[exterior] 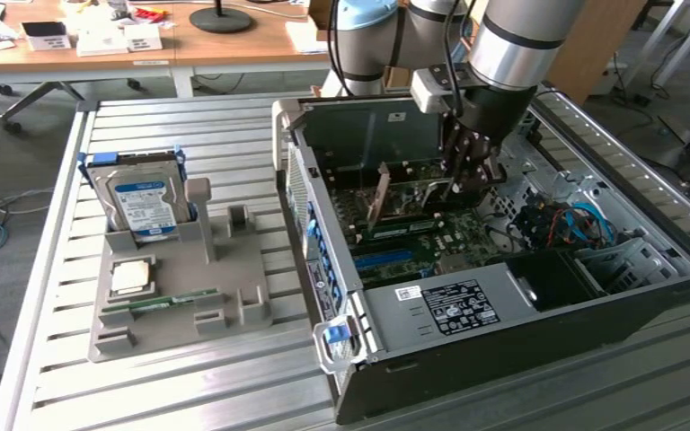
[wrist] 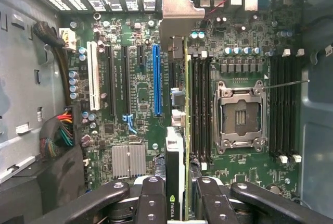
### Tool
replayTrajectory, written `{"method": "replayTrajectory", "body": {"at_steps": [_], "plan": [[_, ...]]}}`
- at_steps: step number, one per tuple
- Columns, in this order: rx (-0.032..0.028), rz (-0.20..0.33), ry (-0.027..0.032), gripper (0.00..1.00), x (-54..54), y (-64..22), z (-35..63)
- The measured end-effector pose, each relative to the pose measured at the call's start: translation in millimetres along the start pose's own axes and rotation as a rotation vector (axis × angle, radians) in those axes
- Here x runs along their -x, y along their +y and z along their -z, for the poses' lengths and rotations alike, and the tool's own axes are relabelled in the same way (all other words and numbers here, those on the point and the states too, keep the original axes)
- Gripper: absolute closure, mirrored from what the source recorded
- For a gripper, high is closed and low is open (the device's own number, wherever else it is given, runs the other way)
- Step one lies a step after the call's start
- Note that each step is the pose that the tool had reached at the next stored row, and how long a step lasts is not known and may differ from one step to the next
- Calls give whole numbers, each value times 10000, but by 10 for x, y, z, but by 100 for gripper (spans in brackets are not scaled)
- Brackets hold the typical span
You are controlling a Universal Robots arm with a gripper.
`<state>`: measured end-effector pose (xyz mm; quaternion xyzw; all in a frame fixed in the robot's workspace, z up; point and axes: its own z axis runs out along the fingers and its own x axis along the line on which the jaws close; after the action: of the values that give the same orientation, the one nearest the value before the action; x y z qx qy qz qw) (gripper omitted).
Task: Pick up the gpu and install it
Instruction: 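Insert the gpu into the slot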
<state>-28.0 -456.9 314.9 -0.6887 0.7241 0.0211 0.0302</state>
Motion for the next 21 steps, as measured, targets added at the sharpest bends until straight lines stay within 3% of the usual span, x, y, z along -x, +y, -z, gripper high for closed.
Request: {"method": "replayTrajectory", "body": {"at_steps": [21], "plan": [[0, 1, 0, 73, -13, 67, -136]]}}
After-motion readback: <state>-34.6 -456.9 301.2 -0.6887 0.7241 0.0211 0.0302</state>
